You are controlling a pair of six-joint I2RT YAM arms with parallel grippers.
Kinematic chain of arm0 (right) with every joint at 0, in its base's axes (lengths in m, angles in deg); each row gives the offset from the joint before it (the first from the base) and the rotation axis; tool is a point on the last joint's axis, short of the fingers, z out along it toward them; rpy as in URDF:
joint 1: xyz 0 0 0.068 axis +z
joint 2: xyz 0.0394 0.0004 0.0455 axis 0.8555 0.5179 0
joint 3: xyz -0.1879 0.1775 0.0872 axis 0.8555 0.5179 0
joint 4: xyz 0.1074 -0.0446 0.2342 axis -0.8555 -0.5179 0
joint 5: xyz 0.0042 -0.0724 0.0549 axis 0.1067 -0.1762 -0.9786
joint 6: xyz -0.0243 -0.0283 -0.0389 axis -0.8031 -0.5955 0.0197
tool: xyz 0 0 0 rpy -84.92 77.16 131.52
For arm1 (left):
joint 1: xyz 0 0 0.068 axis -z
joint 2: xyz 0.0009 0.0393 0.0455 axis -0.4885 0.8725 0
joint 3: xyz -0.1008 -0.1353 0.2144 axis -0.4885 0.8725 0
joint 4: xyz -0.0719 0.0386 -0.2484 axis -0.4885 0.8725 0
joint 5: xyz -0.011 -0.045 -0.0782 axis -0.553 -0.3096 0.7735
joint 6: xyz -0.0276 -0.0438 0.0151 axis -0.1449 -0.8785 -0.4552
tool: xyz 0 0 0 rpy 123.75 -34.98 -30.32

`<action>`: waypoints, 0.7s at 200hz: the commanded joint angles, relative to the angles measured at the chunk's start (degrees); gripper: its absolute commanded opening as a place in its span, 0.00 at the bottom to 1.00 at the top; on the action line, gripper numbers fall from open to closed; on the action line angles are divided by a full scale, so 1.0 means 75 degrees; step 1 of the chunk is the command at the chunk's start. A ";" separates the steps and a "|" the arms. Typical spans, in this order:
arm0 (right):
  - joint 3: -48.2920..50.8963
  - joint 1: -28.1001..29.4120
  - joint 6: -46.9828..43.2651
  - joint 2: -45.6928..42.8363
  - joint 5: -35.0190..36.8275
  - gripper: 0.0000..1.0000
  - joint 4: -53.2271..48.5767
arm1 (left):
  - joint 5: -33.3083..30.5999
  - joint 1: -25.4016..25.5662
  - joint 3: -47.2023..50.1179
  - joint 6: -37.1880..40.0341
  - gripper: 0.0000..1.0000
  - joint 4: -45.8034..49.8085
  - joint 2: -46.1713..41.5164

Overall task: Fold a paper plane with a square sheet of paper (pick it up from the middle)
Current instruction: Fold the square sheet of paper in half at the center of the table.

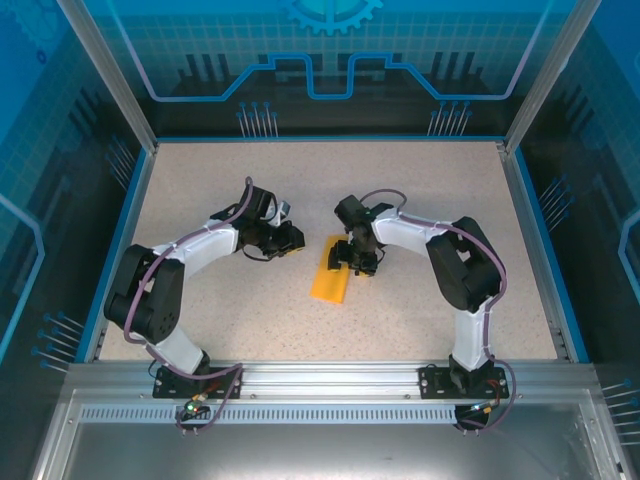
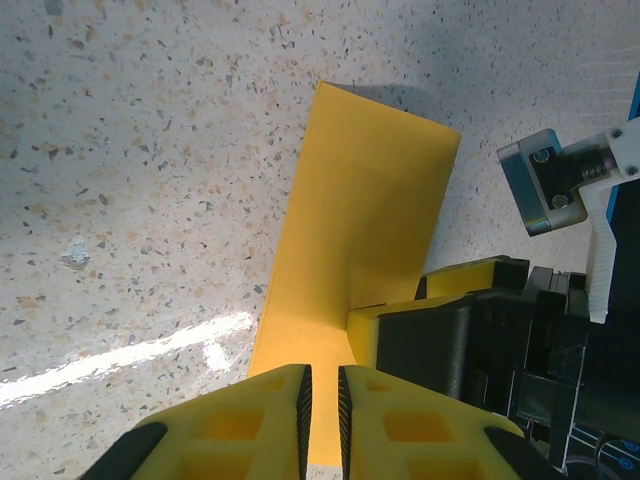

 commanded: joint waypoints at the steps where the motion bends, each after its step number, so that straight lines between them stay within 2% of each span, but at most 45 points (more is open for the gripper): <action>1: 0.0218 0.0052 -0.0126 0.0815 0.0423 0.68 -0.0047 | 0.0278 -0.0067 -0.0136 0.0028 0.18 -0.0032 -0.0014; 46: 0.0248 0.0052 -0.0072 0.0930 0.0449 0.68 -0.0012 | 0.0747 -0.0067 -0.0173 0.0041 0.18 -0.0191 0.0153; 58: 0.0246 0.0052 -0.0081 0.0957 0.0451 0.68 -0.0022 | 0.1014 -0.0067 -0.0193 0.0012 0.13 -0.0332 0.0285; 69: 0.0269 0.0052 -0.0072 0.0967 0.0459 0.68 -0.0006 | 0.1206 -0.0067 -0.0241 -0.0035 0.04 -0.0418 0.0432; 78: 0.0282 0.0041 -0.0078 0.0960 0.0459 0.68 -0.0012 | 0.1331 -0.0067 -0.0261 -0.0098 0.00 -0.0523 0.0565; 140: 0.0312 0.0055 -0.0055 0.0980 0.0454 0.68 0.0050 | 0.1488 0.0191 -0.0789 -0.0305 0.00 -0.0538 0.1602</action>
